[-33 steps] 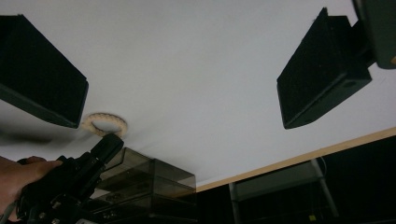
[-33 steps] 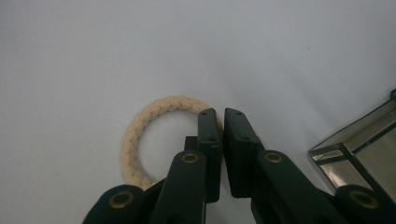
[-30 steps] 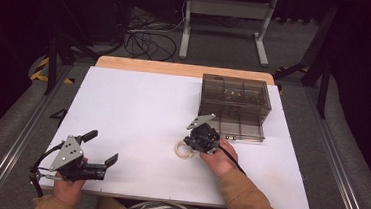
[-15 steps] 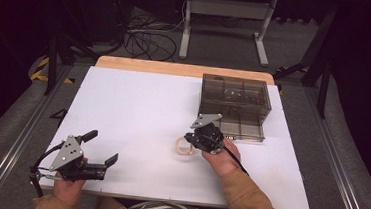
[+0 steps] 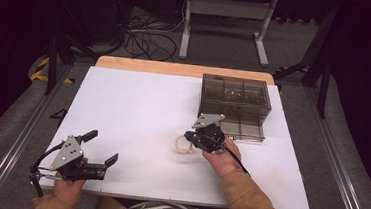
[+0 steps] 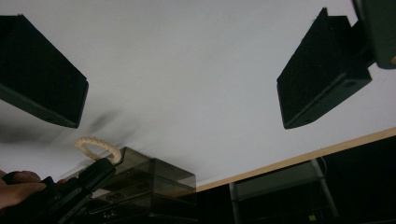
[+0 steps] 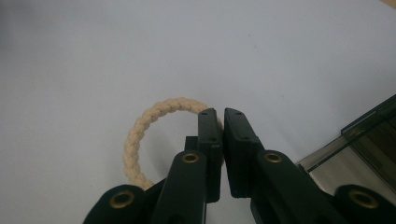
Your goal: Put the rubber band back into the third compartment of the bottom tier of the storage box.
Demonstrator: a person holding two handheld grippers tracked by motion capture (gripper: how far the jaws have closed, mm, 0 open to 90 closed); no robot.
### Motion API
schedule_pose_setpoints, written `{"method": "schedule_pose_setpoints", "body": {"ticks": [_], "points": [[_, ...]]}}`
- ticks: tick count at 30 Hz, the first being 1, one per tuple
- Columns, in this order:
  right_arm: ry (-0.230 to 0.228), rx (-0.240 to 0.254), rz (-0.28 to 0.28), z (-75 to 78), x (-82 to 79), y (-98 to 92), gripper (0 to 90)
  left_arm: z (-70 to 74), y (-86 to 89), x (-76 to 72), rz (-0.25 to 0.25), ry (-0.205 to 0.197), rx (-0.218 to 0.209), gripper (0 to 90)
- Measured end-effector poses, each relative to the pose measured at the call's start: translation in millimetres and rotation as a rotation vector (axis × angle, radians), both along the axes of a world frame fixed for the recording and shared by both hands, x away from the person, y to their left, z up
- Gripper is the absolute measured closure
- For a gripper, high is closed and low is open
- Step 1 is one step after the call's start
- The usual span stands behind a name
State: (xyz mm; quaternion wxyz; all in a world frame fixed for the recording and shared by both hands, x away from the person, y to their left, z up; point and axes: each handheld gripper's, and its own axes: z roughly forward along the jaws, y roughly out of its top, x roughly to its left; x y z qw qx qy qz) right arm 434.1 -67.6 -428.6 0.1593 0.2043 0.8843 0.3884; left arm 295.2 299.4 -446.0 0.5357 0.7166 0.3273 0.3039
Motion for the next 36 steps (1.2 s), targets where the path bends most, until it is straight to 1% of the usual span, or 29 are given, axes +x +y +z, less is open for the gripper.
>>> {"method": "schedule_pose_setpoints", "body": {"ticks": [19, 29, 34, 36], "points": [[-0.025, 0.027, 0.000, 5.6, -4.6, -2.6, 86.3, 0.1, 0.0, 0.1, -0.001, -0.004, 0.001, 2.7], [-0.031, 0.030, 0.004, 6.6, -5.4, -2.9, 86.2, 0.1, 0.1, 0.0, -0.001, -0.004, 0.001, 2.7], [-0.037, 0.032, 0.005, 9.5, -6.6, -5.4, 86.3, 0.4, 0.5, -0.3, -0.001, -0.007, 0.005, 2.7], [-0.040, 0.027, -0.004, 12.4, -7.5, -10.1, 86.3, 0.4, 0.5, -0.5, -0.001, -0.007, 0.004, 2.7]]}}
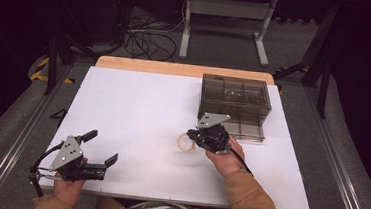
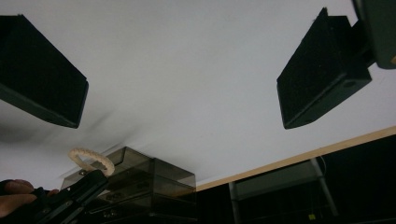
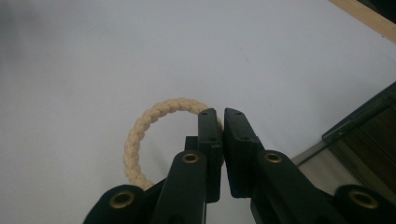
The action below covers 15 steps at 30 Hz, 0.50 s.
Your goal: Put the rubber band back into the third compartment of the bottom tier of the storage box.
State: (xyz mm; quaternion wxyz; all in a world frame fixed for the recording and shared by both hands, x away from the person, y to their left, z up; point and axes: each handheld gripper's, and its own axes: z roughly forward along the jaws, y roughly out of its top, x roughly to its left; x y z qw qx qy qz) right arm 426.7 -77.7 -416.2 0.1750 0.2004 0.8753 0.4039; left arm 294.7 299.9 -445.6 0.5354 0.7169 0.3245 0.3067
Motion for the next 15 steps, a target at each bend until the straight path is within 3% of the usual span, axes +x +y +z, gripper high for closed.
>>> {"method": "schedule_pose_setpoints", "body": {"ticks": [15], "points": [[-0.031, 0.018, -0.070, 18.3, -1.6, -27.9, 86.2, 0.1, 0.2, 0.0, -0.001, 0.000, -0.002, 2.7]]}}
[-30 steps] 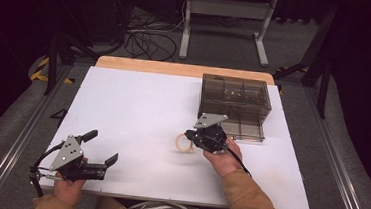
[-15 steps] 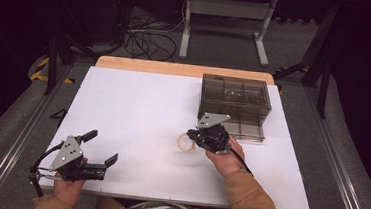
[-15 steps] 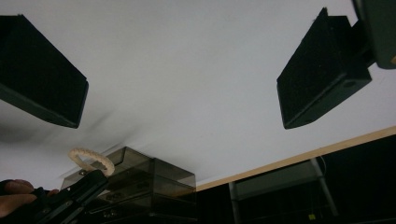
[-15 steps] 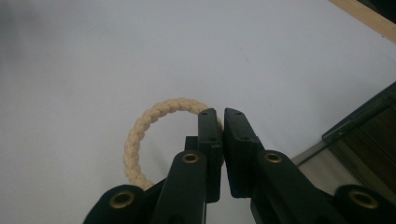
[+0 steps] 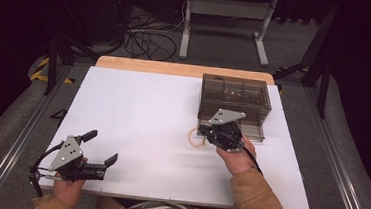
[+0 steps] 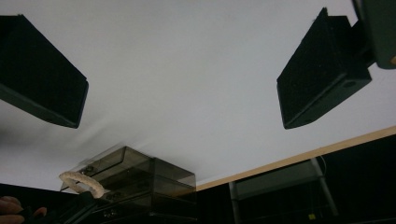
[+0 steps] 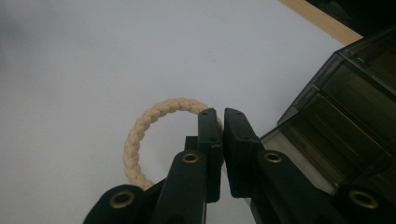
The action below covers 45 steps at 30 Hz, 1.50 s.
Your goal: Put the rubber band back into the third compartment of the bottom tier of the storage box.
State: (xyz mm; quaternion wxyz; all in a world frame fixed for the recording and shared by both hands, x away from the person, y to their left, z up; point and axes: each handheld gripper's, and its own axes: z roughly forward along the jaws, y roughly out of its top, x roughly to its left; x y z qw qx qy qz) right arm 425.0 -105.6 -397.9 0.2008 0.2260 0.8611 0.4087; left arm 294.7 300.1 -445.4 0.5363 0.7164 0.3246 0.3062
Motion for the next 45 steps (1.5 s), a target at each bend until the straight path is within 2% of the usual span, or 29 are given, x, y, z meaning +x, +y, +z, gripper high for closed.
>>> {"method": "schedule_pose_setpoints", "body": {"ticks": [13, 26, 45], "points": [[-0.016, 0.020, -0.069, 9.7, 2.8, -26.1, 86.3, 0.0, 0.1, 0.2, 0.000, 0.003, -0.001, 2.7], [-0.027, 0.027, -0.172, 16.4, 9.0, -54.9, 86.2, 0.0, 0.0, 0.5, 0.000, 0.004, 0.000, 2.7], [-0.033, 0.023, -0.319, 16.7, 19.7, -89.0, 86.1, 0.0, 0.2, 0.4, 0.002, 0.003, 0.000, 2.7]]}}
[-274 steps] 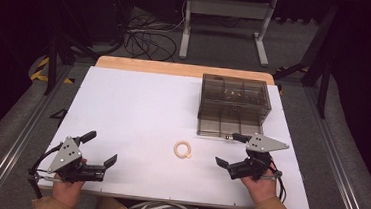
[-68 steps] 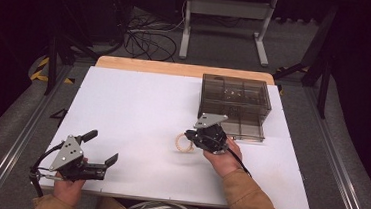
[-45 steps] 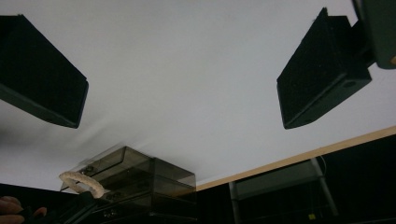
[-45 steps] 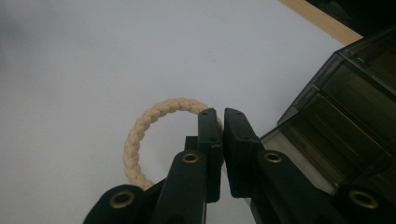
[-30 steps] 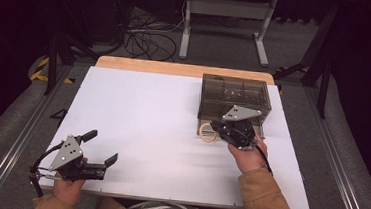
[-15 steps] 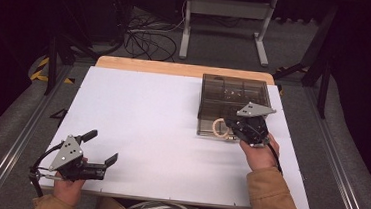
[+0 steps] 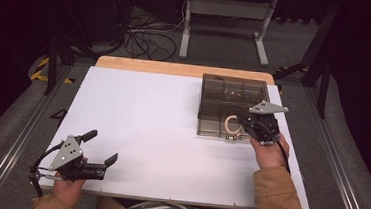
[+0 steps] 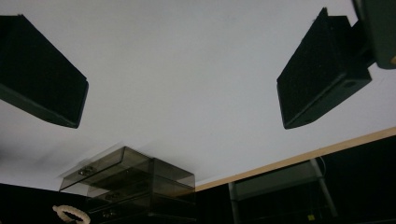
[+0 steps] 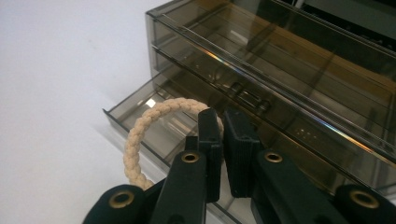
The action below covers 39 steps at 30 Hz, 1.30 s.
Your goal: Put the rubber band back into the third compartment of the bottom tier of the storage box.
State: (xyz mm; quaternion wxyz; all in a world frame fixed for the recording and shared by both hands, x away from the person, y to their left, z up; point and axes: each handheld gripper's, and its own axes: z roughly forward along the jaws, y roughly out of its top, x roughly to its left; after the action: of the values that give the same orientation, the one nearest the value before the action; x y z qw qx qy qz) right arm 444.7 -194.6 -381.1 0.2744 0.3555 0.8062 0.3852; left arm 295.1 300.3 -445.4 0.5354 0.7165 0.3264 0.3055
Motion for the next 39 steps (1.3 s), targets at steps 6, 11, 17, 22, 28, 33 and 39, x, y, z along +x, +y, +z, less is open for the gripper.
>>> {"method": "schedule_pose_setpoints", "body": {"ticks": [6, 11, 17, 22, 28, 33, 39], "points": [[-0.004, -0.004, -0.048, -1.5, 3.1, -10.0, 85.9, 0.0, 0.0, 0.0, 0.000, 0.000, 0.001, 2.7], [-0.003, -0.002, -0.083, -3.7, 6.1, -18.6, 85.9, 0.0, 0.0, -0.1, 0.001, 0.000, 0.000, 2.7], [-0.012, -0.007, -0.117, -7.1, 9.7, -27.9, 85.8, 0.0, 0.0, -0.1, 0.001, 0.000, 0.000, 2.7], [-0.022, -0.009, -0.148, -11.6, 13.6, -36.3, 85.8, 0.0, 0.0, -0.1, 0.001, 0.000, -0.001, 2.7], [-0.033, -0.014, -0.174, -17.5, 18.2, -44.3, 85.7, 0.0, 0.0, 0.0, 0.002, -0.001, -0.001, 2.7], [-0.030, -0.017, -0.186, -20.7, 20.5, -48.3, 85.7, 0.0, -0.1, 0.0, 0.001, 0.000, -0.002, 2.7], [-0.031, -0.019, -0.207, -24.6, 23.6, -53.7, 85.6, -0.3, 0.0, 0.4, 0.002, 0.000, -0.004, 2.7]]}}
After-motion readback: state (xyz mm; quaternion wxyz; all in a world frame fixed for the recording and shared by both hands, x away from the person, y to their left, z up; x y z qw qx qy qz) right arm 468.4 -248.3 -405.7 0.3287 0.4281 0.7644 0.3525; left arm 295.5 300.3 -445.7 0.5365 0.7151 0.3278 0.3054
